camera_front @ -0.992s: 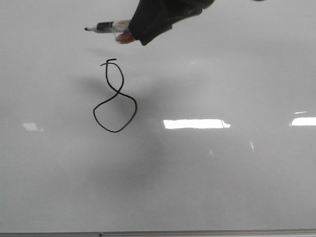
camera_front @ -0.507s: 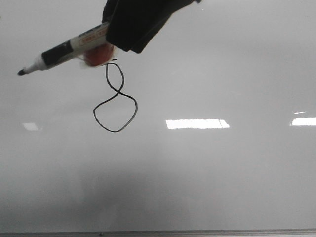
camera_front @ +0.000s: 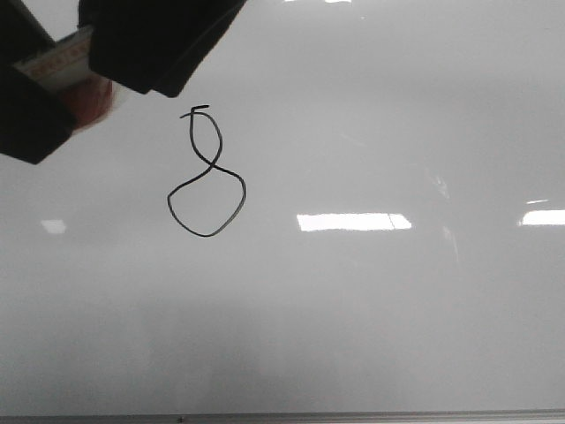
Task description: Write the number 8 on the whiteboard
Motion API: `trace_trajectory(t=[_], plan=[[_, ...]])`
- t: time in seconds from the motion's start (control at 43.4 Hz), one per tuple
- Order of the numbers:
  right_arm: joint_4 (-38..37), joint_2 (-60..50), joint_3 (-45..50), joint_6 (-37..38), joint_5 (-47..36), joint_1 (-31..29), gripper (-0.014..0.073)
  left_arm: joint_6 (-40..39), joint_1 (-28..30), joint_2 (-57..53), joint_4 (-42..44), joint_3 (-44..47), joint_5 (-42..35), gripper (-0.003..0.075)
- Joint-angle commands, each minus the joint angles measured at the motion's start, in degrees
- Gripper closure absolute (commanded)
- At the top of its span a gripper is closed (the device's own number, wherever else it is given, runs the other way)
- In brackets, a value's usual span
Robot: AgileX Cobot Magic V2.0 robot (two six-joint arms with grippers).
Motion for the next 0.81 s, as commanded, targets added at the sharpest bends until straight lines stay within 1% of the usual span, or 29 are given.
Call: trace_trajectory(t=[0.0, 0.092, 0.208, 0.277, 0.369, 0.392, 0.484, 0.553, 0.6, 0.669, 0.784], plan=[[1.59, -2.25, -2.21, -0.45, -2.25, 0.01, 0.0652, -0.08, -0.46, -0.43, -0.89, -2.06, -3.19, 0.0658], [1.34, -2.25, -2.21, -0.45, -1.94, 0.01, 0.0652, -0.08, -0.46, -0.43, -0.89, -2.06, -3.15, 0.0741], [0.71, -2.25, -2.21, -0.17, -2.21, 0.01, 0.0645, -0.08, -0.46, -0.43, -0.89, -2.06, -2.82, 0.0741], [0.71, -2.25, -2.21, 0.76, -2.42, -0.04, 0.0594, -0.08, -0.46, -0.43, -0.89, -2.06, -2.61, 0.0741], [0.71, -2.25, -2.21, 2.33, -2.95, -0.16, 0.0427, -1.88, -0.46, -0.43, -0.89, -2.06, -2.36, 0.0741], [0.71, -2.25, -2.21, 3.37, -3.07, -0.29, 0.0362, -2.59, -0.46, -0.43, -0.78, -2.06, -2.36, 0.0741], [0.70, -2.52, -2.21, 6.79, -3.40, -1.43, 0.0160, -4.97, -0.46, -0.43, -0.44, -1.44, -2.36, 0.0741], [0.64, -3.28, -2.21, 10.39, -3.54, -3.39, 0.0074, -9.86, -0.46, -0.02, 1.92, -1.20, -2.31, 0.0741], [0.64, -4.10, -2.09, 12.28, -3.54, -4.99, 0.0062, -13.74, -0.46, 0.46, 4.02, -1.06, -2.21, 0.0741], [0.64, -5.88, -1.92, 14.61, -3.00, -8.12, 0.0065, -17.25, -0.46, 1.30, 6.71, -0.85, -2.21, 0.0741], [0.72, -10.40, -0.21, 17.95, -2.03, -13.90, 0.0065, -23.05, 0.82, 2.66, 7.96, -0.85, -2.33, 0.0741]])
